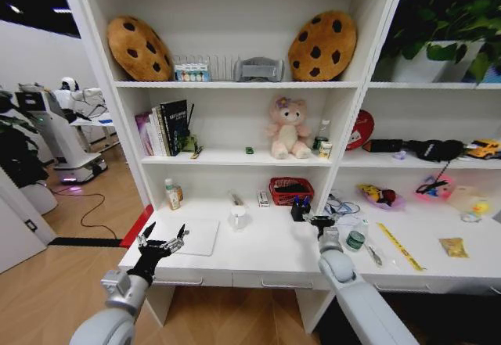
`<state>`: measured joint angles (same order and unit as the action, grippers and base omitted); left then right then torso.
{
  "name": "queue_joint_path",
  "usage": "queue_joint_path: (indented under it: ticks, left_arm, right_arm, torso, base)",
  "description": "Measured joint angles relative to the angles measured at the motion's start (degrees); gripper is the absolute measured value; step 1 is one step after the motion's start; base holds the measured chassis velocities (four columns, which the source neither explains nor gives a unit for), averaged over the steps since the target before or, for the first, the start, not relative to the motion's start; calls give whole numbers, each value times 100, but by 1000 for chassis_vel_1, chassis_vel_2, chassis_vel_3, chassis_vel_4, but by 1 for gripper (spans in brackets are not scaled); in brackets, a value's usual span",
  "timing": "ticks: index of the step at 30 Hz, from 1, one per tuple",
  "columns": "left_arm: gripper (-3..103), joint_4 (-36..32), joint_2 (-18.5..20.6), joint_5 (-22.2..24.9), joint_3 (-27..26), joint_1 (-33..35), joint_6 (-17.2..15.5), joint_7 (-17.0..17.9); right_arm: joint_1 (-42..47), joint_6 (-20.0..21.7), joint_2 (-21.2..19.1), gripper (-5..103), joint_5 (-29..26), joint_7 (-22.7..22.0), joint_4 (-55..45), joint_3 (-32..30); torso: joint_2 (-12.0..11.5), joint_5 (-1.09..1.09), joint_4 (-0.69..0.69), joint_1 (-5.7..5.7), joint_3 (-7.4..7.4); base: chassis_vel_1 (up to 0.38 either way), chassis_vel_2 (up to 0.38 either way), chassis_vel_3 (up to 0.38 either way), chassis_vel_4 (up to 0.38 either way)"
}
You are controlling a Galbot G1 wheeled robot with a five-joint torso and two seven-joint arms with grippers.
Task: Organize the objects on the table.
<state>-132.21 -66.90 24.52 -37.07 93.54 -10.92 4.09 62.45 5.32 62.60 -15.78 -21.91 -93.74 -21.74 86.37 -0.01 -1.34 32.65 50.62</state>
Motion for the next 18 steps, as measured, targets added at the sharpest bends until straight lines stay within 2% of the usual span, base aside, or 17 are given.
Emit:
queue_joint_path:
  ticks: [4,5,6,8,18]
  left_arm:
    - [100,0,0,0,0,0,0,0]
    - [100,0,0,0,0,0,0,0]
    - [100,0,0,0,0,0,0,0]
    - [100,0,0,0,0,0,0,0]
    - [100,0,0,0,0,0,0,1]
  right_arm:
    - [168,131,-46,100,-237,88,-110,-148]
    - [312,363,-53,100,-616,216,-183,-268]
    - [312,363,-53,100,-616,216,-183,-268]
    - [411,754,-27,100,-1199,541,-145,-426]
    - [-155,1024,-154,100,-1435,633,541,-347]
  torso:
    - [0,0,1,0,0]
    - [0,1,1,0,0]
    - [0,1,1,0,0]
    - [0,1,1,0,0]
    - [0,1,1,2,1]
  base:
    - [0,0,0,0]
    - [0,0,0,0]
    - [0,0,0,0]
    - [0,0,0,0]
    - [0,0,0,0]
